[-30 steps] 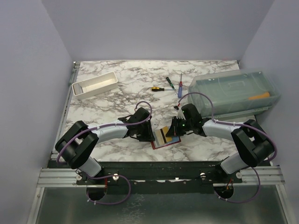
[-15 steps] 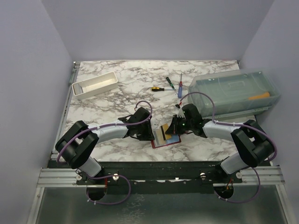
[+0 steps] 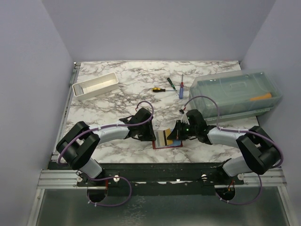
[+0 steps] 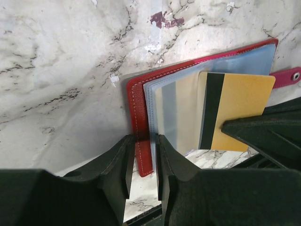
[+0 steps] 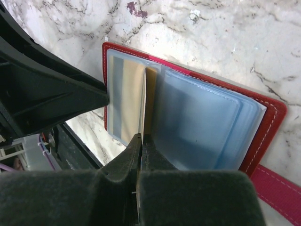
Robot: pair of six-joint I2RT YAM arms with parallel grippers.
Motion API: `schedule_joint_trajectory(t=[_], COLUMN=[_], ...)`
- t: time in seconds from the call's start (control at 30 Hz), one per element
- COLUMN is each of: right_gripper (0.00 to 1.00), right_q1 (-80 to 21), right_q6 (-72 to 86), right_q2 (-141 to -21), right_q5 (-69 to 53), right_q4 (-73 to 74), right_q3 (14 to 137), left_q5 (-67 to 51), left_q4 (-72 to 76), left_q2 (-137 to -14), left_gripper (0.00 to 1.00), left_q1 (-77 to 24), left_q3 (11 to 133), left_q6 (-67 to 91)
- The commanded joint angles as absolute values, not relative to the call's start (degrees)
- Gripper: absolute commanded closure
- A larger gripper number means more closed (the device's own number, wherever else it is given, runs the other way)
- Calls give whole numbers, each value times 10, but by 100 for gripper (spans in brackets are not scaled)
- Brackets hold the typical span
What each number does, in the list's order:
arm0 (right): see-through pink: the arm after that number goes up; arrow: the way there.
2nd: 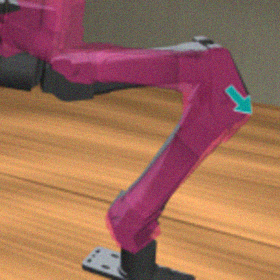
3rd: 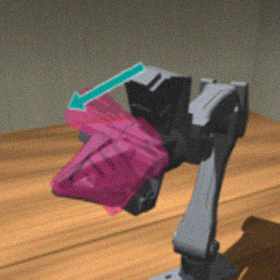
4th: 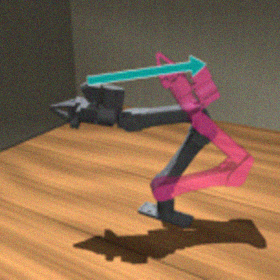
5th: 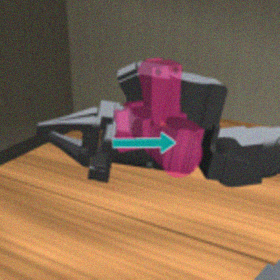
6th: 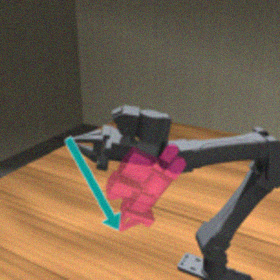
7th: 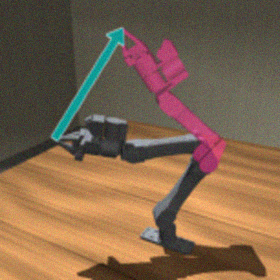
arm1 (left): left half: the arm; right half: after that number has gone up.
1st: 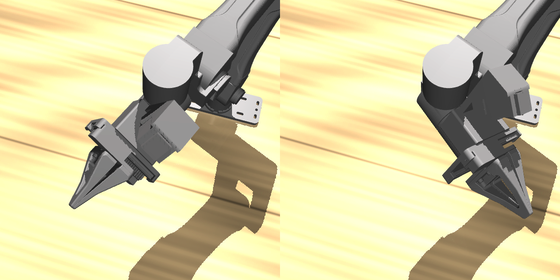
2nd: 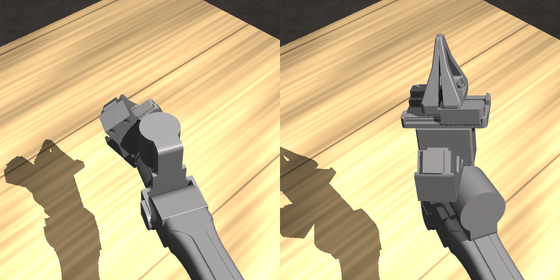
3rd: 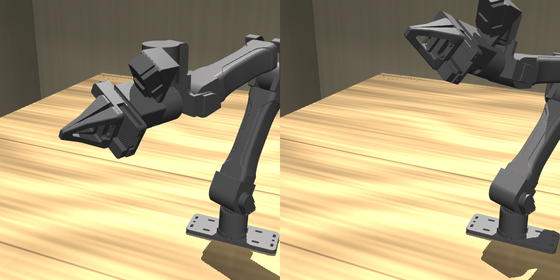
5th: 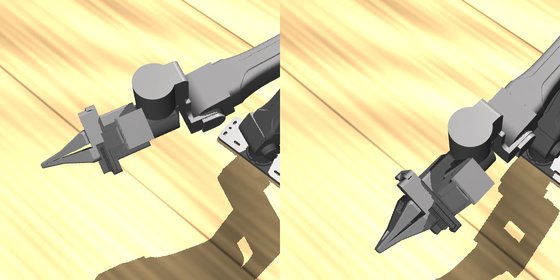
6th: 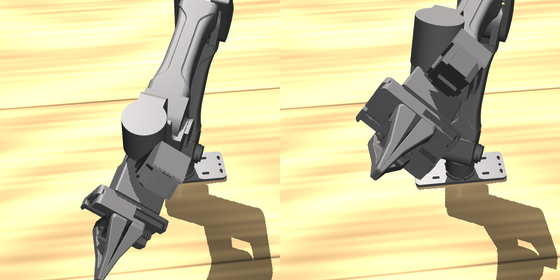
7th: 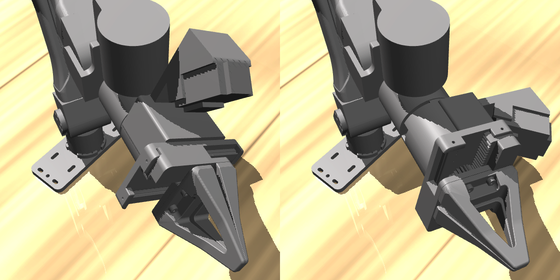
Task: Put the credit cards into the card holder
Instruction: Insert the credit card into the card holder.
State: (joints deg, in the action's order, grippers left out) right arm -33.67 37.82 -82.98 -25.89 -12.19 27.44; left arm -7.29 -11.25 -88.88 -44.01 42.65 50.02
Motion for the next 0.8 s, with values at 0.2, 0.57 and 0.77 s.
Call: schedule_joint_trajectory(t=[0.2, 0.57, 0.77], right_gripper=[100, 99, 92], right_q1=[-345, -345, -345], right_q6=[439, 431, 401], right_q2=[-849, -913, -925], right_q5=[-254, -284, -245], right_q4=[-58, -82, -24], right_q3=[249, 270, 313], left_q5=[22, 15, 14], left_q4=[-163, -160, -160], left_q2=[-932, -932, -925], left_gripper=[68, 68, 68], left_q1=[-438, -440, -440], left_q3=[395, 398, 398], left_q6=[475, 473, 469])
